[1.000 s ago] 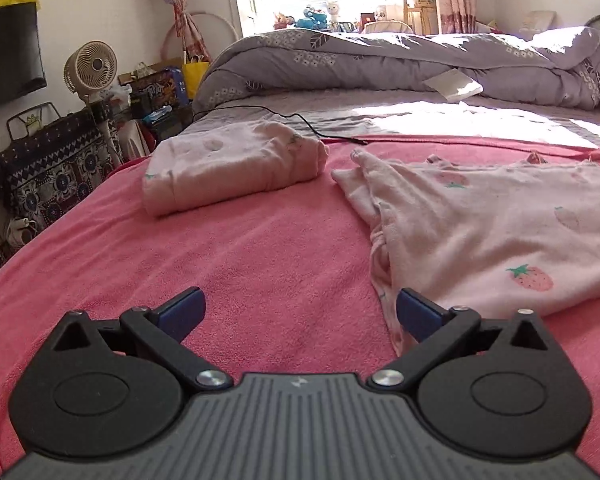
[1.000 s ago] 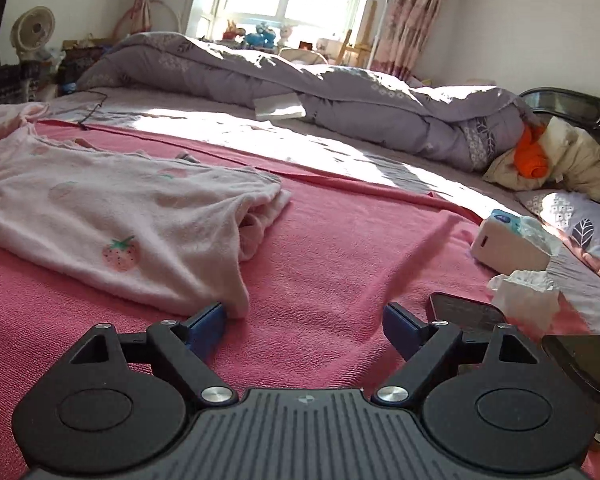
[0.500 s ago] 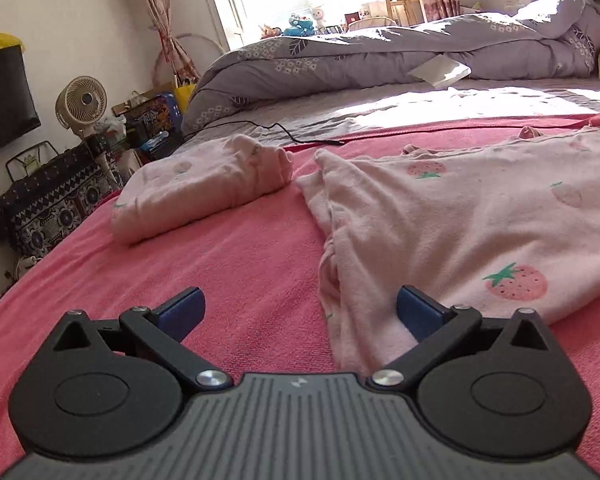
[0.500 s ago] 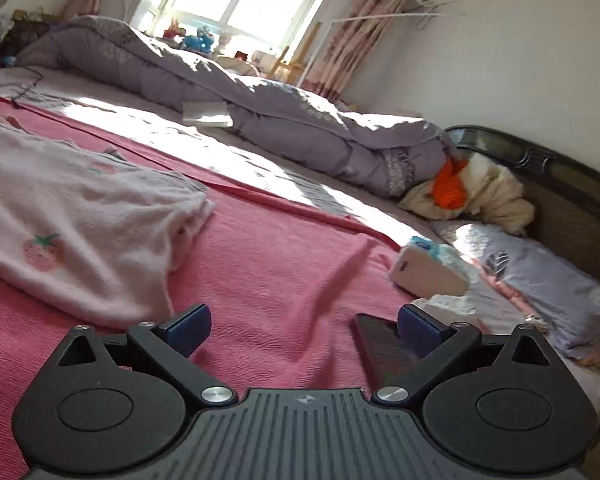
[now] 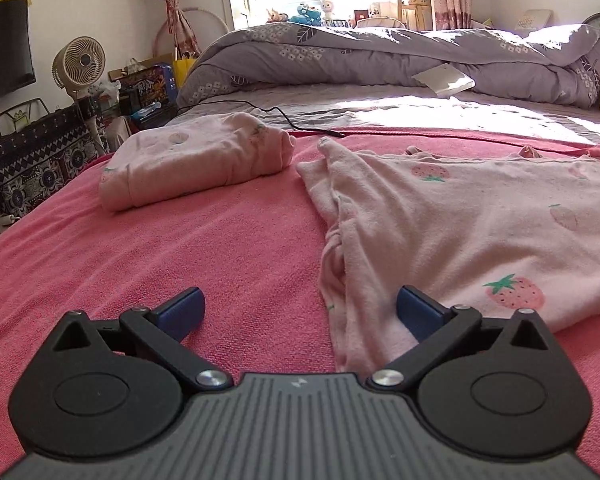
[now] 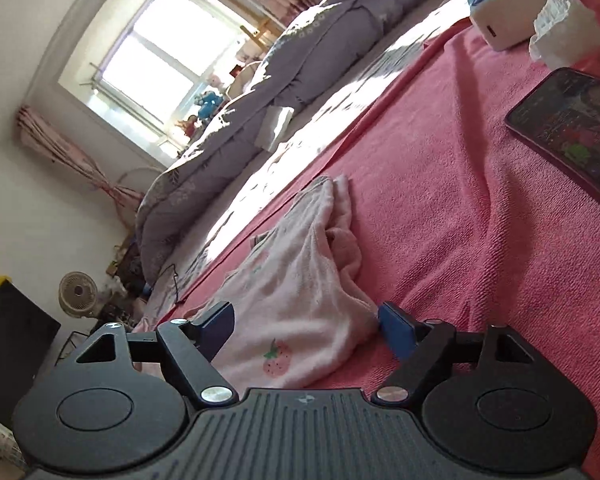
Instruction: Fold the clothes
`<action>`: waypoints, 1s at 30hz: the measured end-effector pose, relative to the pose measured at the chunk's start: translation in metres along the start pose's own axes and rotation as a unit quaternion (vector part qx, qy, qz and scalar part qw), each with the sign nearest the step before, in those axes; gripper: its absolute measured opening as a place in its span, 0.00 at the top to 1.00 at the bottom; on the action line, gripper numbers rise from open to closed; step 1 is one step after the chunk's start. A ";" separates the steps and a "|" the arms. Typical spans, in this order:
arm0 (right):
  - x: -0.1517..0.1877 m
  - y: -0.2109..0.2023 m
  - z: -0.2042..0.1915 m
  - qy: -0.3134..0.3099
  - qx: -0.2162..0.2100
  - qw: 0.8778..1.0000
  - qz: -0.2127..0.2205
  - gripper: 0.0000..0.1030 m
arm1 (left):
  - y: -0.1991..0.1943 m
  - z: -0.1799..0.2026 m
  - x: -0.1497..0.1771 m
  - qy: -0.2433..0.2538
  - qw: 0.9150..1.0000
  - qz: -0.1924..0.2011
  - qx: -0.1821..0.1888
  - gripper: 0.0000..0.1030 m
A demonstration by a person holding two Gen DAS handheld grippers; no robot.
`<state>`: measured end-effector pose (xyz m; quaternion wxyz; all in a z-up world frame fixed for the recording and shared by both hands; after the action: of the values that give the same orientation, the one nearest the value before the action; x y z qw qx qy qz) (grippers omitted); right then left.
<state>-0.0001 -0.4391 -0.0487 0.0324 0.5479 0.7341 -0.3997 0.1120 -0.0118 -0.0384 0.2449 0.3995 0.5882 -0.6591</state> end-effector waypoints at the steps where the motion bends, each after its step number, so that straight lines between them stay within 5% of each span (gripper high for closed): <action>1: 0.000 0.000 0.000 0.008 0.002 1.000 -0.004 0.24 | 0.000 -0.002 0.000 -0.006 1.000 -0.001 0.004 0.00; 4: 0.004 0.005 0.006 0.055 -0.010 0.997 -0.044 0.29 | 0.000 -0.005 0.000 -0.017 1.000 -0.002 0.012 0.00; 6: 0.001 0.014 0.004 0.047 0.018 0.998 -0.045 0.36 | 0.000 -0.004 0.000 -0.017 1.000 -0.001 0.012 0.00; 9: -0.008 0.029 -0.003 0.036 0.059 0.997 -0.021 0.45 | 0.000 -0.004 0.001 -0.019 1.000 0.000 0.013 0.00; 14: -0.007 0.048 -0.008 0.026 0.093 0.995 0.017 0.82 | -0.007 -0.010 0.002 -0.036 0.999 0.011 0.021 0.00; 18: -0.003 0.042 -0.044 -0.046 0.077 0.994 0.055 0.87 | -0.037 -0.027 0.011 -0.071 0.996 0.052 0.027 0.00; 23: 0.046 0.052 -0.176 -0.259 0.019 0.962 0.088 0.87 | -0.059 -0.083 0.031 -0.156 0.984 0.083 -0.026 0.00; 27: 0.131 0.089 -0.243 -0.384 -0.026 0.922 0.039 0.87 | -0.060 -0.104 0.042 -0.193 0.975 0.108 0.008 0.00; 30: 0.183 0.116 -0.252 -0.431 -0.024 0.902 -0.011 0.87 | -0.058 -0.100 0.044 -0.173 0.979 0.104 0.008 0.00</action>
<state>0.1220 -0.1308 -0.0301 0.3548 0.3132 0.6635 -0.5796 0.0654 0.1023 -0.0393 0.4071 0.3405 0.4864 -0.6940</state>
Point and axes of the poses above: each gripper's, at about its wrist camera, not at the fingertips, and y roughly the way its jaws point, z to its right, x to its underside, the point moved 3 cm from there along y, roughly the way its jaws point, and after that the axes turned 10 degrees about x, right-handed, at the moved point
